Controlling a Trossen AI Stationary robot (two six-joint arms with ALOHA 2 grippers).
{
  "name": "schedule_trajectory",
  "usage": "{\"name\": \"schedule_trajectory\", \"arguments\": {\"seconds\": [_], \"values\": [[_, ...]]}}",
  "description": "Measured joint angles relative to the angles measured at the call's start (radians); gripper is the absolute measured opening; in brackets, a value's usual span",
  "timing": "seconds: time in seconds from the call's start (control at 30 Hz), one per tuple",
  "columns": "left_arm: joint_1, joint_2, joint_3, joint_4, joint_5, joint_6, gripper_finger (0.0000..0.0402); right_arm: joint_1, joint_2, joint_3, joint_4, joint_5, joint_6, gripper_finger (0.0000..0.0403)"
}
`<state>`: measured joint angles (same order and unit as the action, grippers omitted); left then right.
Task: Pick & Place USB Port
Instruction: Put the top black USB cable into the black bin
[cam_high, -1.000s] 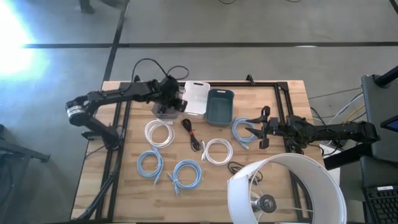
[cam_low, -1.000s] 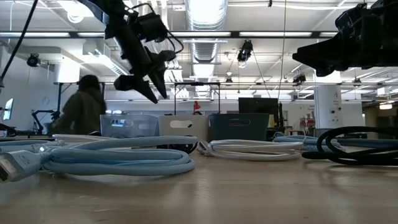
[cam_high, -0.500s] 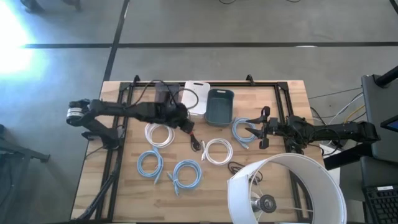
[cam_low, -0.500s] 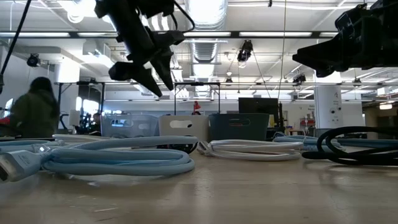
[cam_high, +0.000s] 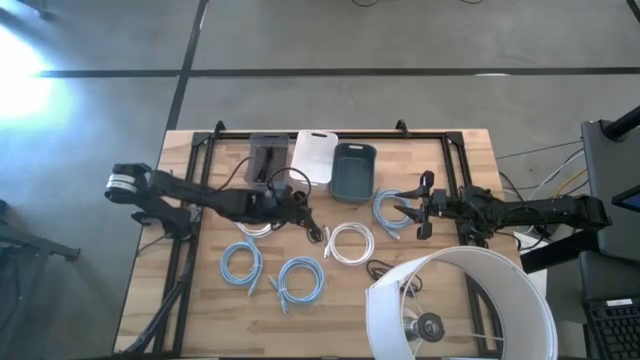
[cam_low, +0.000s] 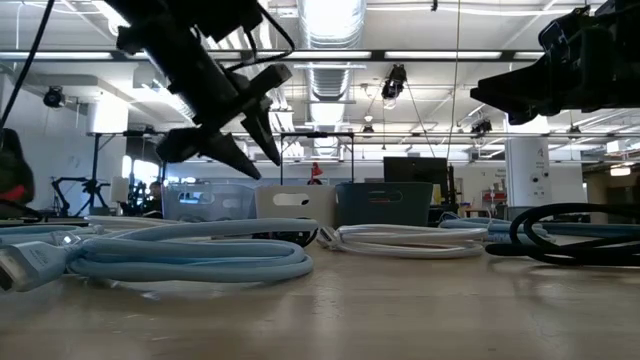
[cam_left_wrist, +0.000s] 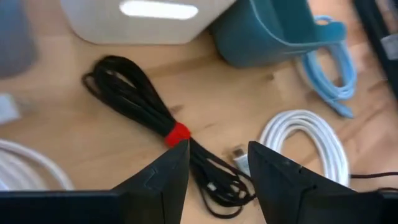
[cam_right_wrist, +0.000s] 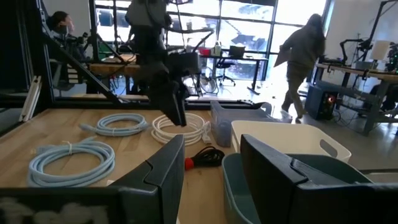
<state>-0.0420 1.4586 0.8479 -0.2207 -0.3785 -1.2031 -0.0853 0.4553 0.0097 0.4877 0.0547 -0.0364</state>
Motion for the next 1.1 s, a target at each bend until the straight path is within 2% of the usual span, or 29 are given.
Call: {"name": "schedule_trajectory", "arguments": {"seconds": [0.2,0.5,0.7,0.8,0.9,1.1], "values": [[-0.001,0.000,-0.070,0.036,0.013,-0.065,0.0167,0.000,0.000,0.000,0.000,0.000,0.000,0.0150],[-0.005,0.000,-0.103,0.121,0.019,-0.060,0.0167,0.000,0.000,0.000,0.000,0.000,-0.001,0.0150],[-0.005,0.042,-0.103,0.235,0.020,-0.011,0.0167,0.000,0.000,0.000,0.000,0.000,-0.001,0.0150],[-0.004,0.097,-0.086,0.315,0.074,0.036,0.0167,-0.001,-0.001,0.000,-0.001,0.001,-0.001,0.0150],[0.003,0.146,-0.046,0.312,0.116,0.061,0.0167,-0.001,-0.001,0.000,-0.001,0.001,-0.001,0.0150],[0.019,0.184,-0.008,0.283,0.117,0.025,0.0167,-0.001,-0.001,0.000,-0.002,0.001,-0.001,0.0150]]}}
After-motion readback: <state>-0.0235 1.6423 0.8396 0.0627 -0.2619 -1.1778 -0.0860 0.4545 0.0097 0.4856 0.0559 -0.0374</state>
